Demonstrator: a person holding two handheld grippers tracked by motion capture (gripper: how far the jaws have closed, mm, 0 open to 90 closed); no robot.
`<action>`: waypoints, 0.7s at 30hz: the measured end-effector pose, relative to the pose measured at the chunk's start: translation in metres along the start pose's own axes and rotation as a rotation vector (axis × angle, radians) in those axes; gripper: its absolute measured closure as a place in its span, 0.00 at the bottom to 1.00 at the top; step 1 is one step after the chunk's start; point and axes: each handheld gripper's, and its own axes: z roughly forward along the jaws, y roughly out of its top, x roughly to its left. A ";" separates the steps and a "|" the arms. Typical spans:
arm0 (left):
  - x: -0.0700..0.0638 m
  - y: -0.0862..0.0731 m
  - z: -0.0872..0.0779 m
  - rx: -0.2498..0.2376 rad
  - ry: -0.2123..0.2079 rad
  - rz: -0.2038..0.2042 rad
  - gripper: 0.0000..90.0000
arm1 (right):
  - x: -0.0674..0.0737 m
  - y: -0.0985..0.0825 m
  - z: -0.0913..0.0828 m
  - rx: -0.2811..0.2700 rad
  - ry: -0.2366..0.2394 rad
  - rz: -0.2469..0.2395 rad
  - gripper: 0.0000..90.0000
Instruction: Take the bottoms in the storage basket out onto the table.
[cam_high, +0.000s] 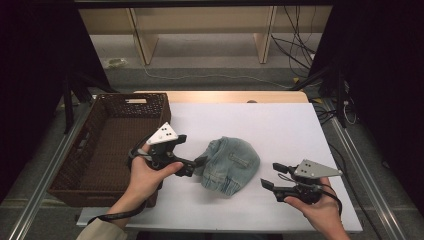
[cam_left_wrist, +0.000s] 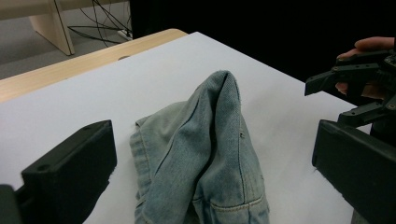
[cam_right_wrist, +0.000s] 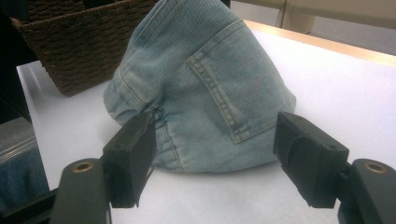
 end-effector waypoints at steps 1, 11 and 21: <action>0.001 0.000 -0.002 0.000 0.005 0.000 0.00 | 0.000 0.000 0.000 0.000 0.000 0.000 0.35; 0.013 -0.006 -0.025 -0.011 0.041 -0.008 0.00 | 0.000 0.000 0.001 0.003 0.002 0.002 0.35; 0.022 -0.016 -0.042 -0.027 0.077 -0.011 0.00 | 0.000 0.000 0.000 0.004 0.001 -0.002 0.35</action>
